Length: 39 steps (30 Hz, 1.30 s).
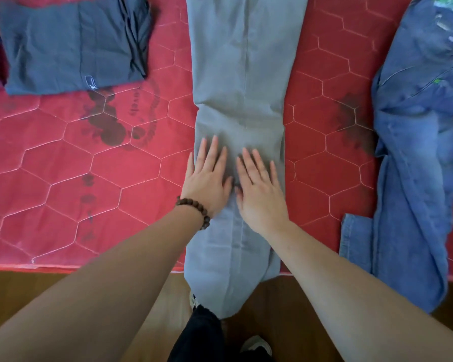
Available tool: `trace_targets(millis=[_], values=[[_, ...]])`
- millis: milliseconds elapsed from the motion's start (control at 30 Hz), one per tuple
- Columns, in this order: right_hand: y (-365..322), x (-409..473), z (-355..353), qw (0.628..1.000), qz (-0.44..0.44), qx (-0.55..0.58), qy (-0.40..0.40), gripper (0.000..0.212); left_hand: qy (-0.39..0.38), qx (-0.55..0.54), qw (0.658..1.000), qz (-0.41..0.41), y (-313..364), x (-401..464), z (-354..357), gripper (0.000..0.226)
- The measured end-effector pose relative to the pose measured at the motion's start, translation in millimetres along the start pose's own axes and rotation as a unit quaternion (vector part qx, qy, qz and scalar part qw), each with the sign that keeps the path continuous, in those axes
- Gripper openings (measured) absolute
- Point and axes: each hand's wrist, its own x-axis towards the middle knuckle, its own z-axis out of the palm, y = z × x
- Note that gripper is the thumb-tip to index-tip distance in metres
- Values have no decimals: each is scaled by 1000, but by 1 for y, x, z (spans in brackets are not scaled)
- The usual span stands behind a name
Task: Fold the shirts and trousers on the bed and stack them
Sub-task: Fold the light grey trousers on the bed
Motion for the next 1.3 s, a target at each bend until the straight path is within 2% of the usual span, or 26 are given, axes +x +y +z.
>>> trace_targets(millis=[67, 200, 267, 300, 367, 433, 467, 533, 600, 733, 933, 1033, 1100, 1200, 1300], values=[[9, -3, 20, 999, 7, -19, -37, 61, -49, 23, 998, -10, 1, -9, 25, 66], [12, -46, 26, 997, 26, -19, -68, 68, -59, 67, 996, 16, 4, -60, 38, 72], [6, -53, 11, 997, 38, -10, -69, 64, -57, 72, 995, 43, 5, -62, 22, 64], [4, -46, 2, 998, 41, 1, -53, 57, -34, 73, 995, 59, 5, -50, 12, 52], [5, -12, -11, 999, 33, 22, 21, 43, 66, 70, 992, 80, 3, -8, -7, 30], [9, 42, -24, 996, 31, 31, 82, 41, 137, 52, 987, 69, -1, 50, -25, 35], [11, 70, -26, 995, 35, 33, 85, 46, 141, 42, 987, 66, -3, 77, -31, 44], [13, 116, -21, 999, 33, 28, 31, 55, 57, 45, 996, 54, -8, 117, -31, 54], [20, 134, -2, 1000, 16, 2, -10, 54, -6, 82, 995, 61, -19, 131, -14, 55], [44, 113, 17, 999, 4, -32, 24, 58, 14, 87, 995, 52, -49, 110, 7, 62], [65, 76, 9, 992, 105, -67, 0, 64, 14, 94, 994, 60, -71, 79, 2, 63], [33, 52, 8, 998, 16, -58, -20, 63, -8, 94, 986, 140, -52, 47, 13, 67], [13, 24, 16, 998, -40, -39, -34, 63, -23, 108, 980, 164, -39, 19, 24, 69], [10, -22, 28, 996, -60, -34, -52, 64, -42, 116, 979, 161, -38, -22, 34, 70], [17, -63, 32, 993, -89, -35, -63, 61, -62, 116, 973, 192, -44, -58, 37, 70]])
